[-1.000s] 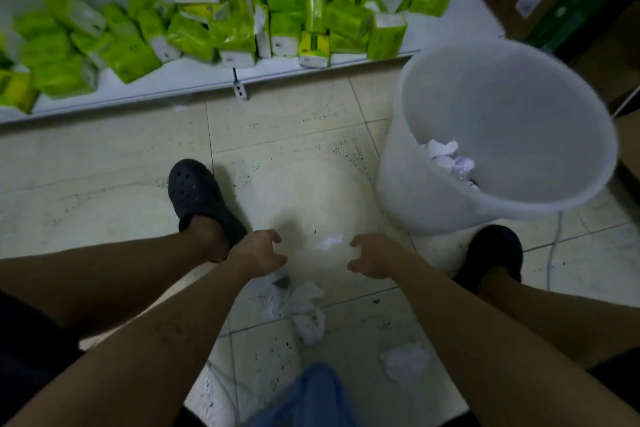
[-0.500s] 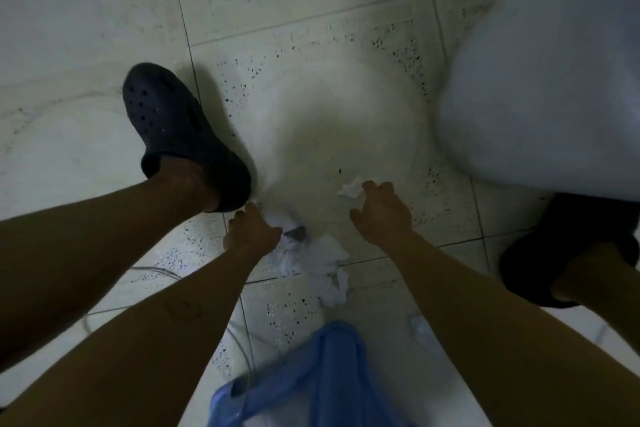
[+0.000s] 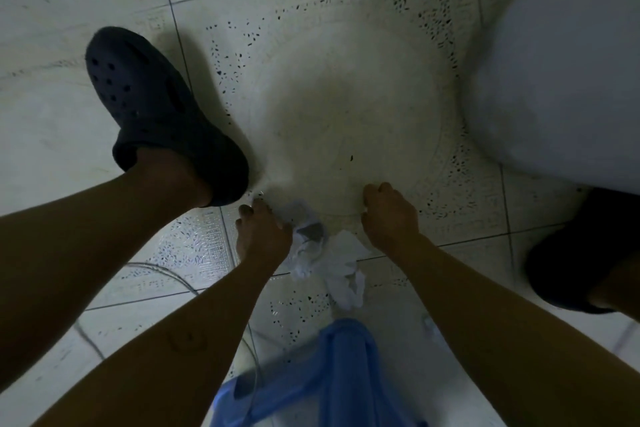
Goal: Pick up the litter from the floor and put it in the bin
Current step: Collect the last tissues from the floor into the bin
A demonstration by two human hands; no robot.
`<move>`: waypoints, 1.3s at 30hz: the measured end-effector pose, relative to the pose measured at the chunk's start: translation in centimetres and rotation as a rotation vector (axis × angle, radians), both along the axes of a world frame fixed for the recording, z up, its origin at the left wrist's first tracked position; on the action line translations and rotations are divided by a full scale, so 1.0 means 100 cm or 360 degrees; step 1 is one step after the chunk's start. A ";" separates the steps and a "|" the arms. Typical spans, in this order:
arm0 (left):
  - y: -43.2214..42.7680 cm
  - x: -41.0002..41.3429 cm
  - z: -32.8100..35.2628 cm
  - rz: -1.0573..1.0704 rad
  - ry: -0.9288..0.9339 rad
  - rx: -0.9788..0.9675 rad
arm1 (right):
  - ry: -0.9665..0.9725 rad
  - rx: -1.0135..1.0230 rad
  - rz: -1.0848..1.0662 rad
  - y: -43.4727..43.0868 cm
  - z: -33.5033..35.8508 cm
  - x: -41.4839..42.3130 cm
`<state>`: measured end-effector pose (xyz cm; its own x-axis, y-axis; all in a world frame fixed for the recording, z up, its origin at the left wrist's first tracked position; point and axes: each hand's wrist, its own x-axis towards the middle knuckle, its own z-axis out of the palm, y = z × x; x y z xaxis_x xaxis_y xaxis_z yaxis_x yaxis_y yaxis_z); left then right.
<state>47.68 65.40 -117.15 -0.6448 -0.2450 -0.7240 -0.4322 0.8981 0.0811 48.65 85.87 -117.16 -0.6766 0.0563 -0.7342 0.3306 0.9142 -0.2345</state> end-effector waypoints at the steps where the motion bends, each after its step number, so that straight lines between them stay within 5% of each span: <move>1: 0.003 0.001 0.002 0.0033 0.0007 0.0018 | -0.0021 -0.0006 -0.0005 0.000 0.000 0.003; 9: 0.008 0.002 -0.006 -0.0252 -0.0018 -0.0092 | -0.0017 -0.0231 -0.0064 -0.008 -0.001 0.015; 20: 0.025 -0.017 0.010 0.0029 0.0085 0.0502 | 0.0129 -0.0283 -0.0335 0.004 0.029 0.017; 31: 0.058 -0.053 0.110 -0.0577 0.0555 0.0488 | 0.0531 -0.0087 -0.0320 0.037 0.126 0.016; 39: 0.074 -0.058 0.206 -0.0583 0.0746 0.0588 | 0.0722 -0.0151 -0.0317 0.051 0.215 0.017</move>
<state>41.86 72.83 -96.60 -0.9036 0.2567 -0.3430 0.0485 0.8568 0.5133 50.35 90.96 -95.70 -0.9116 0.1641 -0.3769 0.3421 0.8112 -0.4743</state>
